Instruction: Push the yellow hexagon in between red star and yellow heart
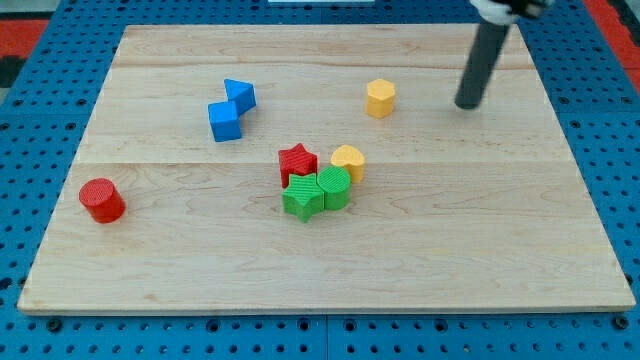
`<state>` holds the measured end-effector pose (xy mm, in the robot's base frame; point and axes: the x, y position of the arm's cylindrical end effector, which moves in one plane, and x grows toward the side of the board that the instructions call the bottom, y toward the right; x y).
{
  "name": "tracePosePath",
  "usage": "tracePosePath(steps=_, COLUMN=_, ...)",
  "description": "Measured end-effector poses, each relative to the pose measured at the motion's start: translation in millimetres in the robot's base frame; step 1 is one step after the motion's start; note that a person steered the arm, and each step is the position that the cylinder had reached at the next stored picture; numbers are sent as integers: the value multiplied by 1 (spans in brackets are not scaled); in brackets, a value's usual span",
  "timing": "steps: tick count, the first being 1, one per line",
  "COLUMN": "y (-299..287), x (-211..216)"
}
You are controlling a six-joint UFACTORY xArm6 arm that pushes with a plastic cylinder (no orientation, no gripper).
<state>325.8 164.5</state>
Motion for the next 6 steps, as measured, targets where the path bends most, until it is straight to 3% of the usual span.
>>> tracePosePath(steps=1, y=-64, x=-5)
tracePosePath(steps=3, y=-133, x=45)
tracePosePath(steps=4, y=-142, x=18)
tracePosePath(steps=6, y=-143, x=75)
